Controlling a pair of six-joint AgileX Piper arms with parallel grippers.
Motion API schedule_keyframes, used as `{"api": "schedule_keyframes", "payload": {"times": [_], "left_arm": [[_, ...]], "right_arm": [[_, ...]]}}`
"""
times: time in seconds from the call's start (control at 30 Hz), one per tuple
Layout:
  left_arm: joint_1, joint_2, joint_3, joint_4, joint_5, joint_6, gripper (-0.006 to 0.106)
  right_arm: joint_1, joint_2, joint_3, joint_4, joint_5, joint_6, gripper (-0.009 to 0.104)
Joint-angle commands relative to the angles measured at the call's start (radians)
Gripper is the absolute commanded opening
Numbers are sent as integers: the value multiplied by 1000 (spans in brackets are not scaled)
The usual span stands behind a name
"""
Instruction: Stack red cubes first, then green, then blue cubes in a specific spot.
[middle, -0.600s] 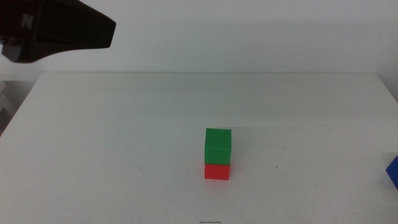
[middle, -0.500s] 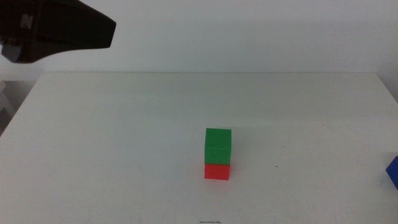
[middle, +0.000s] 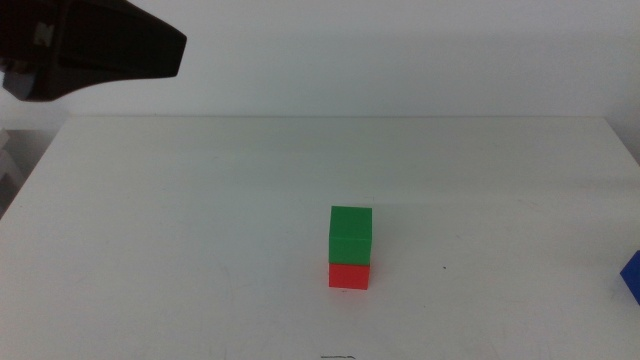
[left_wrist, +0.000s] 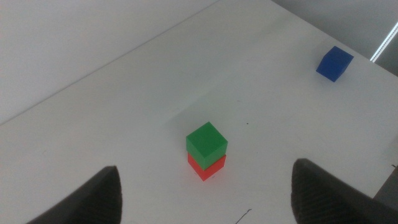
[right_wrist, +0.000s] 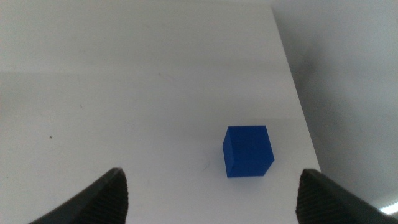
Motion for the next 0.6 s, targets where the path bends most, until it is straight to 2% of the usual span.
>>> {"api": "schedule_keyframes", "payload": {"times": [0.0,0.1,0.23,0.47,0.57], "left_arm": [[-2,-9,-25,-35,-64,-4,93],[-2,-9,-25,-35,-64,-4,93],[-2,-9,-25,-35,-64,-4,93],[-2,-9,-25,-35,-64,-4,93],[-2,-9,-25,-35,-64,-4,93]], "right_arm": [[-7,98,-132,-11,34,-8,83],[-7,195,-248,-9,139,-7,83],[-7,291,-376,41,258,-6,83],[-7,494,-560,33,518,49,83],[-7,564,-578,37,522,48,83]]}}
